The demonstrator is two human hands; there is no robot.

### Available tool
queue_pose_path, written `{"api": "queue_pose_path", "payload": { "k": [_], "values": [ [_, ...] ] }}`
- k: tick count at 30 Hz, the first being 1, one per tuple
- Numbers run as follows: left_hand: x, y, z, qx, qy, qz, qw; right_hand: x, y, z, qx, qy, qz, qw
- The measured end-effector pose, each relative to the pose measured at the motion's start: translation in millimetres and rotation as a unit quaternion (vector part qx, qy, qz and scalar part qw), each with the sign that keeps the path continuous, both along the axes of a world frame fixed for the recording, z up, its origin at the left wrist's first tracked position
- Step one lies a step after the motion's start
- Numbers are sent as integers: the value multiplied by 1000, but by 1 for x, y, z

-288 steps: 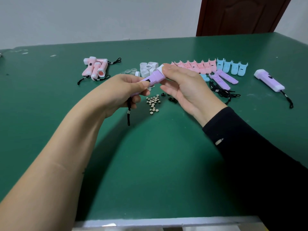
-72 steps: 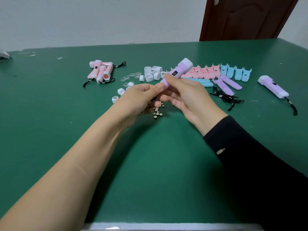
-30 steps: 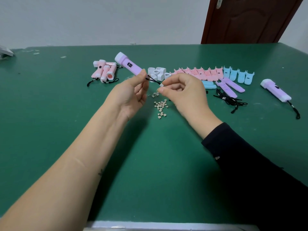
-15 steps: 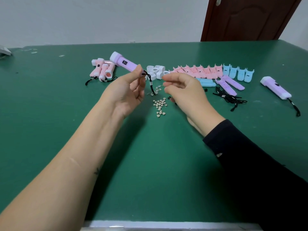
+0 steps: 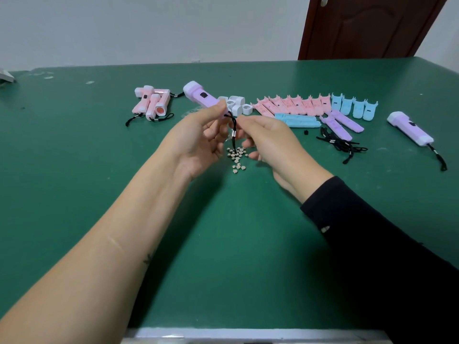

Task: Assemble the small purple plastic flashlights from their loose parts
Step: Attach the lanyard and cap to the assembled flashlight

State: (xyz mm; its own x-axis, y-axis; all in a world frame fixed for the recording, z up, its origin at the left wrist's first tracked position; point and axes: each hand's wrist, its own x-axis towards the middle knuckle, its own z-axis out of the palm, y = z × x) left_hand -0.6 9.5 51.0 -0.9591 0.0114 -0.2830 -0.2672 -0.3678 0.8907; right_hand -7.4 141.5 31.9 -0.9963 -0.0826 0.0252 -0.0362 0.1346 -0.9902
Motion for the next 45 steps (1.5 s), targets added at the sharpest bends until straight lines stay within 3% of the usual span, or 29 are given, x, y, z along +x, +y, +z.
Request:
{"api": "queue_pose_path", "payload": {
  "k": [9, 13, 18, 24, 28, 30, 33, 35, 39, 45],
  "values": [
    [0, 3, -1, 3, -3, -14, 1000, -2, 1, -1, -32, -29, 13, 999],
    [-4, -8, 4, 49, 5, 37, 998, -3, 2, -5, -8, -13, -14, 1000],
    [-14, -44, 10, 88, 35, 137, 986, -9, -3, -13, 141, 118, -36, 982],
    [-21, -66, 4, 78, 23, 166, 983, -21, -22, -24, 399, 207, 7, 893],
    [-21, -68, 2, 93, 14, 150, 984, -33, -39, -23, 481, 215, 18, 850],
    [-21, -68, 1, 101, 9, 130, 986, -36, -47, -19, 450, 232, -3, 862],
    [-19, -65, 2, 109, -15, 75, 991, -35, -55, -12, 245, 214, -12, 945],
    [-17, -59, 2, 107, -32, 33, 993, -31, -56, -7, 134, 189, 1, 973],
    [-12, -45, 4, 111, -43, -26, 993, -25, -46, -2, 30, 176, 21, 984],
    [-4, -28, 9, 128, -39, -67, 989, -18, -29, 6, -29, 172, -17, 985]
  ]
}}
